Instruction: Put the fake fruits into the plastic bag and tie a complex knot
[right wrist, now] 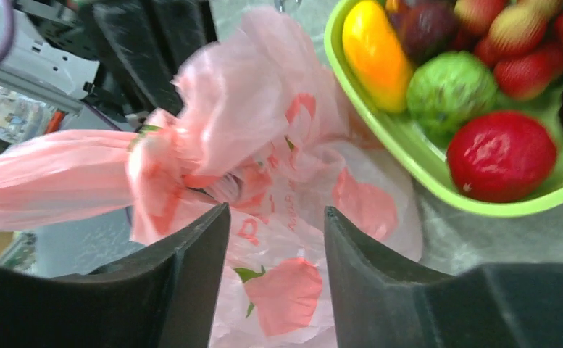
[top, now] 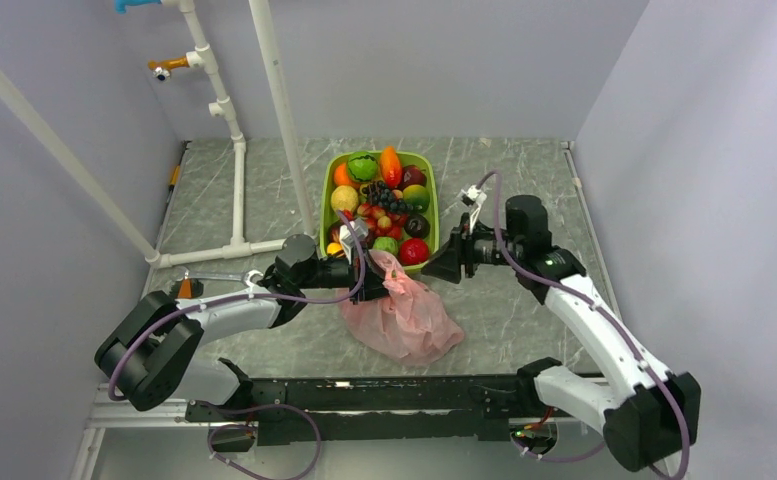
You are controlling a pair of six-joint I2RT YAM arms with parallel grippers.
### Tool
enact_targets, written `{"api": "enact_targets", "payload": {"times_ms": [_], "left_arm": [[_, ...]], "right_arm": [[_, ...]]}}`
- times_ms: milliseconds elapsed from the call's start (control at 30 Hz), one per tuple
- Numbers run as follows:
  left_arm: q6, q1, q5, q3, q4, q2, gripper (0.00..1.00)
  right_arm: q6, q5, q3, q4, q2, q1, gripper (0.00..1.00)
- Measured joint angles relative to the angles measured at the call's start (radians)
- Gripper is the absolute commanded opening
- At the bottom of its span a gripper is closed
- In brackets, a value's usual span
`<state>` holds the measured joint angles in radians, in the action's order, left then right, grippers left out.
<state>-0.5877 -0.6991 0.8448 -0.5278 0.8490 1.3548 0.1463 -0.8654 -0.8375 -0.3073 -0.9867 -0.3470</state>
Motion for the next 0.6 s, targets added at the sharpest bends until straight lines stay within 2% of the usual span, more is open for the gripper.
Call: {"api": "enact_targets", "payload": {"times_ms": [67,133,233,333,600], "left_arm": [[0.002,0.000,0.000,0.000,-0.002,0.000,0.00],[0.005,0.002,0.000,0.000,-0.002,0.000,0.00],[0.009,0.005,0.007,0.000,-0.001,0.000,0.00],[0.019,0.011,0.028,0.000,-0.001,0.000,0.00],[0.026,0.022,0.144,0.000,0.034,0.032,0.00]], "right_arm": [[-0.006,-0.012,0.023,-0.003,-0.049,0.002,0.73],[0.003,-0.031,0.059,-0.003,-0.083,-0.007,0.79],[0.018,-0.037,0.101,0.005,-0.097,-0.059,0.81],[0.060,-0.038,0.131,0.063,-0.105,-0.167,0.82],[0.242,0.010,0.133,0.382,-0.294,-0.368,0.78]]}}
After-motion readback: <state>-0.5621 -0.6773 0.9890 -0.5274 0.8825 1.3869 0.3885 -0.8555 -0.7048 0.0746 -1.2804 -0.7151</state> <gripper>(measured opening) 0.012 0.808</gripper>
